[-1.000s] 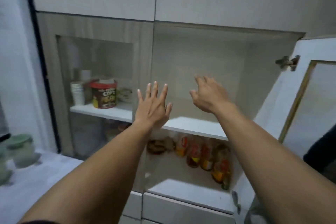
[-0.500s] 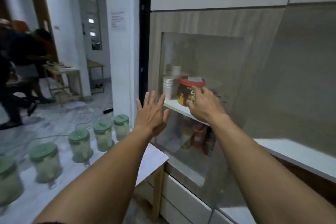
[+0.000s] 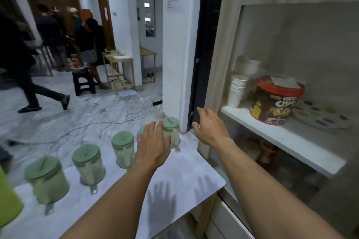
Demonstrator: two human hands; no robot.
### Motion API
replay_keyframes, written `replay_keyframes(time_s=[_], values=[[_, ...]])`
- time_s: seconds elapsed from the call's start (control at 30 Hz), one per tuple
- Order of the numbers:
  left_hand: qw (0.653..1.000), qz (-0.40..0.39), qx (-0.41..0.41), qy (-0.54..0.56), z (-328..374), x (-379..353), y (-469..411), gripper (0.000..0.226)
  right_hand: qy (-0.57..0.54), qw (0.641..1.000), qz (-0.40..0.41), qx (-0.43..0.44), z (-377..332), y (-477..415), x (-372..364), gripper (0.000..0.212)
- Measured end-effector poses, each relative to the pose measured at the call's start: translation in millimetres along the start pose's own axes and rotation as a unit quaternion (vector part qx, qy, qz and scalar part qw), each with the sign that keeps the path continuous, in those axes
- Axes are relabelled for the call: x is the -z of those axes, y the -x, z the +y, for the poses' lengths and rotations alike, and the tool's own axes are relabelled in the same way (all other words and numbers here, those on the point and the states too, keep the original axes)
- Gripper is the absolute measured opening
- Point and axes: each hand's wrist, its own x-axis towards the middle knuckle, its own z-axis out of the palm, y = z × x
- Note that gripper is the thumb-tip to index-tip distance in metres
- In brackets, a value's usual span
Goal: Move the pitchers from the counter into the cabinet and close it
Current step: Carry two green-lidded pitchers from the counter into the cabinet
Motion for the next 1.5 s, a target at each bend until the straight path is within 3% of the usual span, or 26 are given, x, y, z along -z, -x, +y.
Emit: replay_keyframes(time_s=[0.3,0.47,0.63,0.8,1.0,1.27,1.5], values=[[0.987,-0.008,0.146,0.063,-39,-121,-56,0.068,-0.066,0.993,-0.092,0.025,27,-104,-149,0.061],[0.946,0.009,0.279,0.162,-52,-184,-79,0.078,-0.138,0.983,-0.122,-0.005,46,-143,-221,0.068],[0.887,0.043,0.396,0.234,-68,-233,-91,0.068,-0.259,0.952,-0.127,-0.104,54,-167,-277,0.063],[0.865,0.077,0.416,0.269,-75,-246,-102,0.037,-0.376,0.897,-0.113,-0.203,52,-177,-310,0.044],[0.873,0.078,0.387,0.287,-76,-250,-120,0.023,-0.419,0.869,-0.13,-0.231,50,-191,-324,0.021],[0.884,0.095,0.351,0.293,-71,-240,-136,0.013,-0.425,0.877,-0.071,-0.215,45,-196,-315,0.013],[0.892,0.115,0.308,0.31,-49,-192,-142,0.016,-0.44,0.873,-0.031,-0.208,42,-179,-258,0.011]])
